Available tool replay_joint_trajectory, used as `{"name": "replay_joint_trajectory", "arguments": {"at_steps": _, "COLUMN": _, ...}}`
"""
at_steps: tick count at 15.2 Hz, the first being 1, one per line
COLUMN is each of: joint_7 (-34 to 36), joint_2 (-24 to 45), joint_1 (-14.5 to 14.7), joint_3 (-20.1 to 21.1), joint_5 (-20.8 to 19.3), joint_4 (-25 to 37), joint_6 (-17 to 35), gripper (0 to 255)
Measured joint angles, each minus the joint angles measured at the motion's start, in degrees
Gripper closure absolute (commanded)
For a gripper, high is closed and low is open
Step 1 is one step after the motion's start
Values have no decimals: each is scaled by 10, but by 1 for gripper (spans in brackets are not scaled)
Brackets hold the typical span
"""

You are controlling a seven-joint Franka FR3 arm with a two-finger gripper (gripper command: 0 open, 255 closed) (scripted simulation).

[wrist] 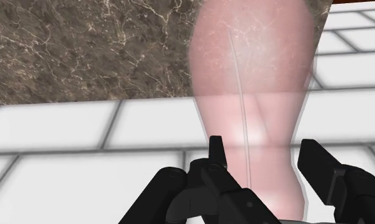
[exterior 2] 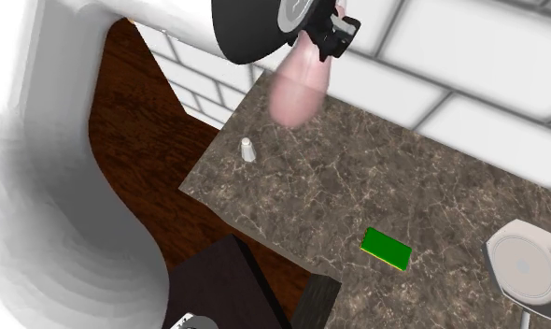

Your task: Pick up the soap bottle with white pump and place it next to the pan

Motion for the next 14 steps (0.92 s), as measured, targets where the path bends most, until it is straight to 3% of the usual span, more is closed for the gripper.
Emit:
{"name": "replay_joint_trajectory", "arguments": {"at_steps": 1, "joint_7": 2, "joint_2": 8, "joint_1": 4, "joint_3": 1, "joint_5": -5, "joint_4": 21, "joint_6": -12, "gripper": 255}}
{"name": "replay_joint_trajectory", "arguments": {"at_steps": 3, "joint_7": -15, "joint_2": -3, "joint_1": -12, "joint_3": -5, "joint_5": 8, "joint_4": 2, "joint_6": -5, "gripper": 255}}
{"name": "replay_joint_trajectory", "arguments": {"at_steps": 8, "joint_7": -88, "joint_2": -76, "joint_1": -69, "joint_3": -39, "joint_5": 66, "joint_4": -136, "joint_6": 59, "gripper": 255}}
{"name": "replay_joint_trajectory", "arguments": {"at_steps": 14, "joint_7": -177, "joint_2": -120, "joint_1": -113, "joint_3": -84, "joint_5": 111, "joint_4": -239, "joint_6": 111, "gripper": 255}}
